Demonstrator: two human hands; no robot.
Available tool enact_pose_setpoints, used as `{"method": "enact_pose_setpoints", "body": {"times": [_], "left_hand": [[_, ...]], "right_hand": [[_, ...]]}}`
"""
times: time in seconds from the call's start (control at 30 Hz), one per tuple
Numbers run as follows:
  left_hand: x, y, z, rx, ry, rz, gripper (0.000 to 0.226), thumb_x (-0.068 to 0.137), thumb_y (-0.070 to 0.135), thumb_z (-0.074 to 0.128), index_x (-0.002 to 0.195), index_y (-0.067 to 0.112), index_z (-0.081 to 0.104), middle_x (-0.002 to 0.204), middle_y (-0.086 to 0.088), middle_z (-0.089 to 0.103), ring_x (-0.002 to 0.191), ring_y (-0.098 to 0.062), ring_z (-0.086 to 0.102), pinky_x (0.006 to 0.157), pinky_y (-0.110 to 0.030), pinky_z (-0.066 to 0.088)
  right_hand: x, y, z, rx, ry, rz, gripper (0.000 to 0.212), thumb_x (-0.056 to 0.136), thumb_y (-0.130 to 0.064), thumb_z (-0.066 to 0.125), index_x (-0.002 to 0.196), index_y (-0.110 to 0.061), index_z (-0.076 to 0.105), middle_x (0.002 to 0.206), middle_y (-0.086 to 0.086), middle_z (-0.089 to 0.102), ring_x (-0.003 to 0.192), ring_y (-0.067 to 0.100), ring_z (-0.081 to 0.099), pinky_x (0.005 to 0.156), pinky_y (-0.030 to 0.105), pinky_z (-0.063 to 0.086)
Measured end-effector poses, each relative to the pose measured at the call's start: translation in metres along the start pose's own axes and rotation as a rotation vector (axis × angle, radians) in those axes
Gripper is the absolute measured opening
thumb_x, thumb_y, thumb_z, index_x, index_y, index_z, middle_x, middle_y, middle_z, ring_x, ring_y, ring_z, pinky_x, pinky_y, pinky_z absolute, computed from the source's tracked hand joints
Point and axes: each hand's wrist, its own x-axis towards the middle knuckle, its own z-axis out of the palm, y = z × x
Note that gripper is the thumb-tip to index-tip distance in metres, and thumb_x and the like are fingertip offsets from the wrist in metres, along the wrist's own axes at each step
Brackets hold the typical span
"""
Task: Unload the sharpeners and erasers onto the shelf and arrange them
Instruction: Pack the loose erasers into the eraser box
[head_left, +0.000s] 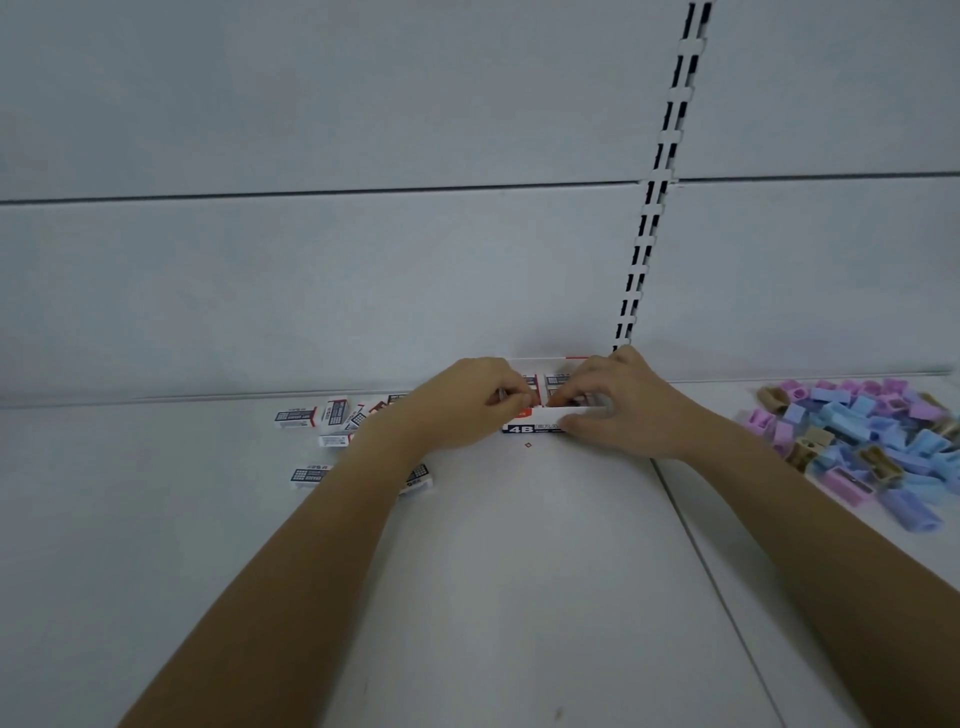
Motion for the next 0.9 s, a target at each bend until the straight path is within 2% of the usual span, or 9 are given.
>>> {"method": "enact_pose_setpoints", "body": {"times": [0.07,0.17,0.23,0.37,0.47,0.53,0.67,0.83,0.9], "left_hand": [[-0.001,0.001,0.001,0.041,-0.007,0.009,0.026,0.095,0.022,0.047,0.096,0.005,0.068,0.094,-0.009,0.059,0.079,-0.014,0.047,0.070,-0.024,0.034],[0.000,0.000,0.006,0.090,-0.005,0.014,0.027,0.094,0.023,0.049,0.090,0.003,0.066,0.092,-0.005,0.052,0.075,-0.012,0.044,0.072,-0.026,0.034],[-0.001,-0.002,0.007,0.080,0.003,0.028,0.026,0.093,0.023,0.050,0.091,0.003,0.066,0.091,-0.001,0.049,0.071,-0.005,0.042,0.070,-0.024,0.032],[-0.007,-0.008,0.008,0.099,0.030,0.090,0.023,0.092,0.024,0.054,0.104,0.011,0.068,0.099,0.003,0.050,0.092,-0.012,0.048,0.076,-0.015,0.026],[-0.009,-0.011,0.009,0.161,0.080,0.095,0.029,0.092,0.032,0.052,0.109,0.014,0.066,0.115,-0.001,0.056,0.105,-0.017,0.049,0.090,-0.020,0.031],[-0.009,-0.011,0.010,0.158,0.090,0.097,0.029,0.093,0.028,0.050,0.109,0.012,0.066,0.117,-0.004,0.057,0.107,-0.021,0.050,0.092,-0.022,0.030],[-0.006,-0.008,0.014,0.159,0.098,0.110,0.027,0.095,0.022,0.048,0.110,0.008,0.066,0.116,-0.006,0.057,0.107,-0.023,0.050,0.090,-0.023,0.031],[-0.003,-0.007,0.017,0.200,0.080,0.095,0.029,0.096,0.024,0.046,0.112,0.009,0.064,0.118,-0.006,0.057,0.107,-0.023,0.050,0.092,-0.028,0.034],[-0.005,-0.005,0.017,0.226,0.105,0.095,0.029,0.096,0.028,0.046,0.114,0.013,0.062,0.122,-0.001,0.056,0.110,-0.021,0.050,0.093,-0.031,0.038]], "right_hand": [[0.001,0.001,0.002,-0.050,0.009,0.031,0.011,0.081,-0.037,0.061,0.090,-0.033,0.064,0.101,-0.009,0.061,0.114,0.018,0.044,0.084,0.023,0.024],[0.003,0.000,0.008,-0.140,0.058,0.007,0.050,0.066,-0.060,0.039,0.093,-0.028,0.067,0.106,-0.008,0.060,0.113,0.025,0.044,0.089,0.027,0.027],[0.004,-0.002,0.010,-0.159,0.060,-0.003,0.060,0.062,-0.062,0.033,0.093,-0.024,0.067,0.105,-0.007,0.059,0.113,0.024,0.042,0.089,0.025,0.025],[0.002,-0.001,0.007,-0.151,0.055,-0.011,0.053,0.068,-0.060,0.043,0.101,-0.025,0.065,0.106,-0.008,0.061,0.115,0.022,0.042,0.092,0.028,0.030],[-0.002,0.002,0.002,-0.162,0.018,-0.001,0.048,0.071,-0.052,0.052,0.111,-0.026,0.061,0.114,-0.010,0.059,0.123,0.019,0.039,0.098,0.033,0.031],[-0.003,0.003,-0.001,-0.169,0.015,-0.003,0.049,0.071,-0.052,0.051,0.111,-0.025,0.061,0.115,-0.011,0.059,0.122,0.015,0.039,0.098,0.028,0.029],[-0.004,0.004,-0.006,-0.177,0.031,-0.006,0.025,0.080,-0.034,0.063,0.103,-0.023,0.065,0.107,-0.011,0.061,0.115,0.013,0.041,0.091,0.022,0.027],[-0.005,0.005,-0.005,-0.197,0.023,0.005,0.025,0.080,-0.031,0.063,0.104,-0.022,0.064,0.102,-0.013,0.057,0.111,0.015,0.041,0.090,0.024,0.028],[-0.006,0.003,-0.005,-0.196,0.027,0.000,0.030,0.079,-0.036,0.061,0.105,-0.021,0.065,0.105,-0.010,0.061,0.111,0.017,0.044,0.091,0.025,0.028]]}}
